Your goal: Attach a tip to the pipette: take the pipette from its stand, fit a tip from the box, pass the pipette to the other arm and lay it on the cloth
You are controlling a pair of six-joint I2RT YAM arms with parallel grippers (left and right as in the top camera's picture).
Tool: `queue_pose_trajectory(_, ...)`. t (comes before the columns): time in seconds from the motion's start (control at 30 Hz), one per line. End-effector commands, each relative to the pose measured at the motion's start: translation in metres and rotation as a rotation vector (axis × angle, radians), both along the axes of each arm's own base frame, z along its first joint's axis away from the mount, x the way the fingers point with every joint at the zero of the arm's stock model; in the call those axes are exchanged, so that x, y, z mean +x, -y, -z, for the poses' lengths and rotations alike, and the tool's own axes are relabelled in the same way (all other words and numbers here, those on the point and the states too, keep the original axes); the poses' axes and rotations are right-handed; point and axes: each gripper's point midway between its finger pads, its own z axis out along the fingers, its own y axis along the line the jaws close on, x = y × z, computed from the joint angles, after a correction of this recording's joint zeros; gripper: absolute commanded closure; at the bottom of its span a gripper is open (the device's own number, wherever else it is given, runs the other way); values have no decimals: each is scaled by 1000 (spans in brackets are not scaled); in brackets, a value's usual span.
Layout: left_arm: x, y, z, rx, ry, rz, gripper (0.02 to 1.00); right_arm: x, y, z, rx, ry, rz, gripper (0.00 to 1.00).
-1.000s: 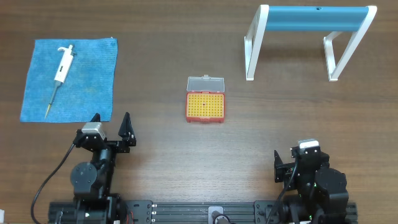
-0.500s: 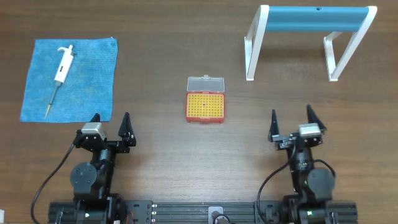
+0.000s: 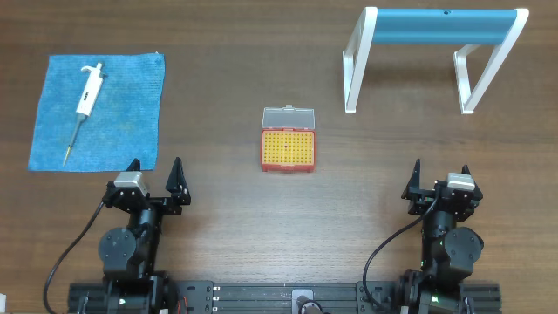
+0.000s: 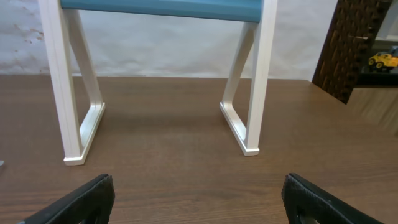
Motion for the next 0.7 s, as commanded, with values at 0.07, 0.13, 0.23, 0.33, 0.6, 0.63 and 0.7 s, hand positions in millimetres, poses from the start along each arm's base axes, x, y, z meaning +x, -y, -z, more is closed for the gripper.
queue_pose_trajectory(0.07,0,0,2,6,-4,-3,152,1,-8,0,5,6,-36,128)
queue_pose_trajectory(0.13,0,0,2,6,-4,-3,152,1,-8,0,5,6,-36,128)
queue_pose_trajectory(0.23,0,0,2,6,-4,-3,152,1,-8,0,5,6,-36,128)
queue_pose_trajectory(0.33,0,0,2,6,-4,-3,150,1,-8,0,5,6,-36,128)
queue_pose_trajectory(0.6,0,0,2,6,-4,-3,152,1,-8,0,5,6,-36,128)
queue_pose_trajectory(0.63,0,0,2,6,-4,-3,152,1,-8,0,5,6,-36,128)
queue_pose_trajectory(0.7,0,0,2,6,-4,-3,152,1,-8,0,5,6,-36,128)
